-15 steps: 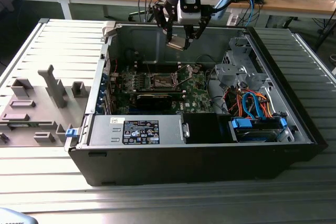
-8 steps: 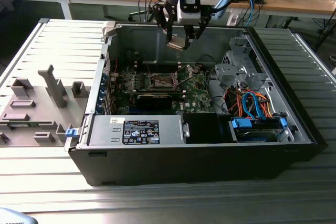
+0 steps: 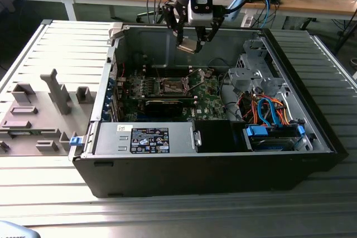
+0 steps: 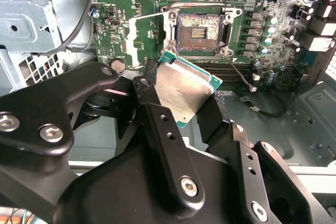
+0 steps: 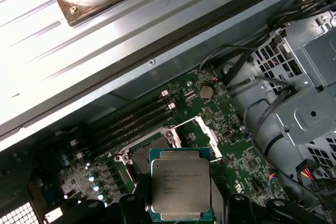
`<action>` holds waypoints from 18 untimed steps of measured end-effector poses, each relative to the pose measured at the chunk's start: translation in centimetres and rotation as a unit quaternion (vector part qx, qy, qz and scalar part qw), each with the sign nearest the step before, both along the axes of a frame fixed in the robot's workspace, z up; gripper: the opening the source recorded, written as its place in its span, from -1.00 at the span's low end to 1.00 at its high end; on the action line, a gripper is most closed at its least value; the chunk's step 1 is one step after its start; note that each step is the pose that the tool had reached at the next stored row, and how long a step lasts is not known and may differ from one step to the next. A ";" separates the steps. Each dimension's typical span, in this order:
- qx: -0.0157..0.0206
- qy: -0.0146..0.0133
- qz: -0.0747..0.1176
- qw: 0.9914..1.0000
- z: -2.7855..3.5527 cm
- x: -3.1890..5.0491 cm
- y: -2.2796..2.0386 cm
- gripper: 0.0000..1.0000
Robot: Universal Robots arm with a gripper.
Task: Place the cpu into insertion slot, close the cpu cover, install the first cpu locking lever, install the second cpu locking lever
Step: 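Place the cpu into insertion slot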
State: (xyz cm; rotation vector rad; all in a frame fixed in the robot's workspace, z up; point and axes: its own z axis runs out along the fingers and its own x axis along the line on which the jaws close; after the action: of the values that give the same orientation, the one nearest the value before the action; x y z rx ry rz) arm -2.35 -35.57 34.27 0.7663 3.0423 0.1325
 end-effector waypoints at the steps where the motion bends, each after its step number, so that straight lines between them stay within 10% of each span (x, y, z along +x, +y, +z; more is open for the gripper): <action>1: 0.000 0.000 0.000 1.000 0.00 0.00 0.00 0.09; 18: 0.000 0.000 -0.020 1.000 0.00 0.00 0.00 0.09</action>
State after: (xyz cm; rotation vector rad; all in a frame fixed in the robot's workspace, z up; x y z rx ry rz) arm -2.35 -35.57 34.27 0.8261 3.0249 0.1323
